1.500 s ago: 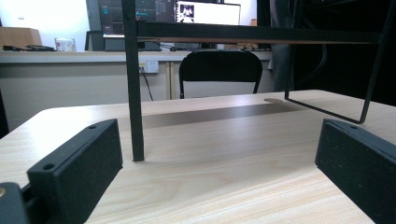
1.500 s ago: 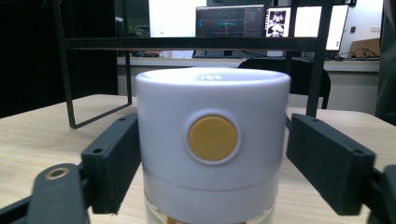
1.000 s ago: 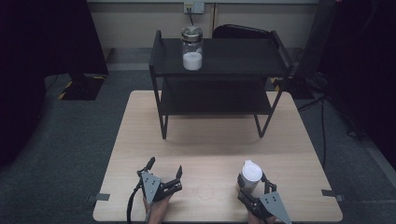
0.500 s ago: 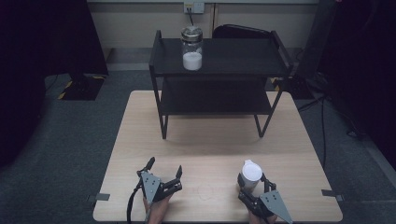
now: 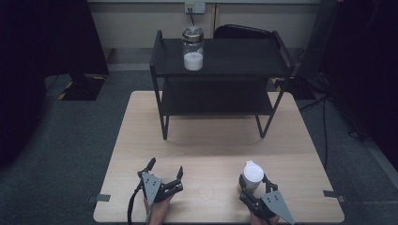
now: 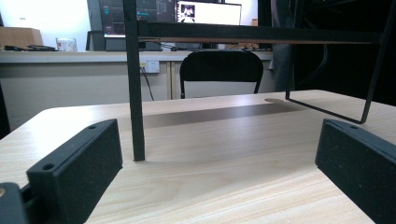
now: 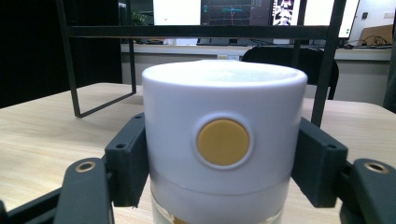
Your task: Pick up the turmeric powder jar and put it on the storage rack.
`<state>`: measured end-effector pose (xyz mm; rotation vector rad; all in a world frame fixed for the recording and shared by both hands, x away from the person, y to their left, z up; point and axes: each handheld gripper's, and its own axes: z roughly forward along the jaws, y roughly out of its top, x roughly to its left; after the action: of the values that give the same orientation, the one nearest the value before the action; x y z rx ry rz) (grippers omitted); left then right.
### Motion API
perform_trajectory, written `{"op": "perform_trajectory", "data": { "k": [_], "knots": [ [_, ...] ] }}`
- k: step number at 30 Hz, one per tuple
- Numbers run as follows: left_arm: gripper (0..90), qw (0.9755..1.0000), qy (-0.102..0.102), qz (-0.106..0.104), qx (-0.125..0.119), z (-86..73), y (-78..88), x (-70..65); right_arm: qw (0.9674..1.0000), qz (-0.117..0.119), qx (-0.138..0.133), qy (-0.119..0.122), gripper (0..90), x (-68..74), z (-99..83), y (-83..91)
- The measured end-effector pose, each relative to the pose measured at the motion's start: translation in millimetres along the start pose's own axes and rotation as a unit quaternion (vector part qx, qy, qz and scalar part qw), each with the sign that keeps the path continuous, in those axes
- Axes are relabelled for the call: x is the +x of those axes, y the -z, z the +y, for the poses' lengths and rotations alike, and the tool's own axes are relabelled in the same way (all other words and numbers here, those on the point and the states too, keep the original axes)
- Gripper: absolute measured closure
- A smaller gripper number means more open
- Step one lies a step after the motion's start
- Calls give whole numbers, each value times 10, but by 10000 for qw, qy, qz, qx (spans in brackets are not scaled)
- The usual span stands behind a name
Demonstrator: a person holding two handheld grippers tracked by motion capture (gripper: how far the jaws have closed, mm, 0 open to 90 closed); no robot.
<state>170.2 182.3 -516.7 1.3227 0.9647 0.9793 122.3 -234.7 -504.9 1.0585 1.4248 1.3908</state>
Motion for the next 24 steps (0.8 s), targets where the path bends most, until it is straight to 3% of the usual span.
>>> {"op": "perform_trajectory", "data": {
  "k": [24],
  "knots": [
    [2,10000,1,0,0,0,0,0,9997,148,189,-2,304,-71,214,-11]
  ]
}}
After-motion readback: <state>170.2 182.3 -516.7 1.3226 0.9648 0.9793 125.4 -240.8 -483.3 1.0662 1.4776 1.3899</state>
